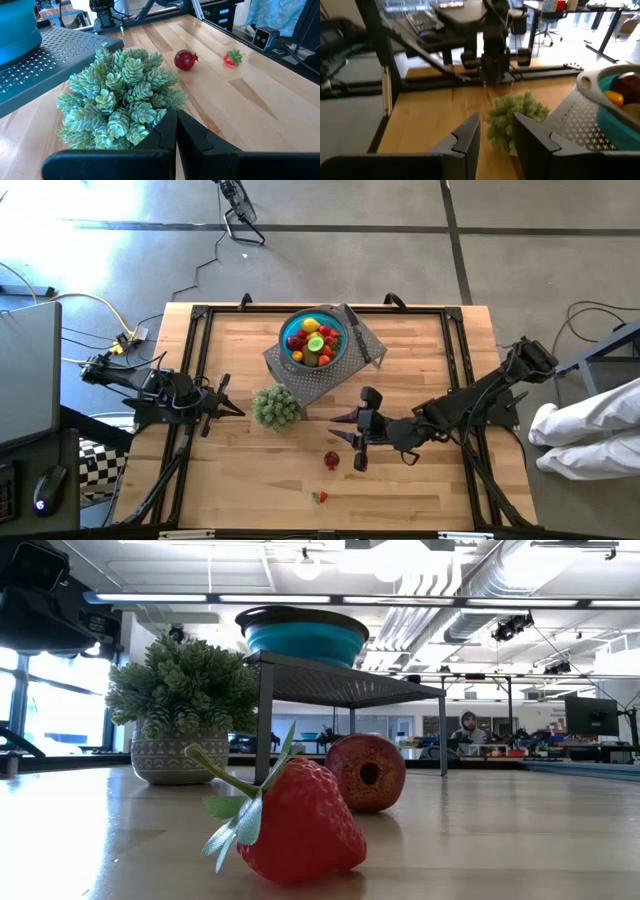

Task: Pick & Place Fruit
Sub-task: Put the pomegranate into the blue strainer bowl on the shelf

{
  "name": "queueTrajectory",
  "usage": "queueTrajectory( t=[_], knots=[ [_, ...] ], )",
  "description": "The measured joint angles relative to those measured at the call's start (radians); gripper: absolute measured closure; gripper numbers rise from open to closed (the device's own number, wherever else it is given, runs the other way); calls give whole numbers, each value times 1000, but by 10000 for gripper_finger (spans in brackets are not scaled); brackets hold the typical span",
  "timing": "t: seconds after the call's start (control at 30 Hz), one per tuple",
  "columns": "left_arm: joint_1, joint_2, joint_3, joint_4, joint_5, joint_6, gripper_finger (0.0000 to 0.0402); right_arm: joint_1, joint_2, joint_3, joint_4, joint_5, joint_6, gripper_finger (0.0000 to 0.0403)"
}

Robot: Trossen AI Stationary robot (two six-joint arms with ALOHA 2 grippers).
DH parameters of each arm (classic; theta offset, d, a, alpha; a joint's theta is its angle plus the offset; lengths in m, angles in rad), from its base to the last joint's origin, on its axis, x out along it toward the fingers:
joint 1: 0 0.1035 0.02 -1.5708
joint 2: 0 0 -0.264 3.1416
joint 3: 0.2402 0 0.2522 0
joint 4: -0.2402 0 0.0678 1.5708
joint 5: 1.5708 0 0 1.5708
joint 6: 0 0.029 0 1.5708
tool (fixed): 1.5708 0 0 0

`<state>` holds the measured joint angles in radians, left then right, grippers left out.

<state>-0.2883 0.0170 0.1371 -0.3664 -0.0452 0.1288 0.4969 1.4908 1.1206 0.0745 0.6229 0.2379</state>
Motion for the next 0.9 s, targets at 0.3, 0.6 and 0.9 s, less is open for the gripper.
queueTrajectory(
  t=[0.3,0.6,0.9],
  knots=[
    [0,0,0,-1,0,0,400,-26,95,175,-269,-72,4,298],
    [0,0,0,-2,0,0,400,-74,292,379,-647,-258,8,298],
    [0,0,0,-2,0,0,400,-85,402,399,-725,-444,-47,298]
  ],
)
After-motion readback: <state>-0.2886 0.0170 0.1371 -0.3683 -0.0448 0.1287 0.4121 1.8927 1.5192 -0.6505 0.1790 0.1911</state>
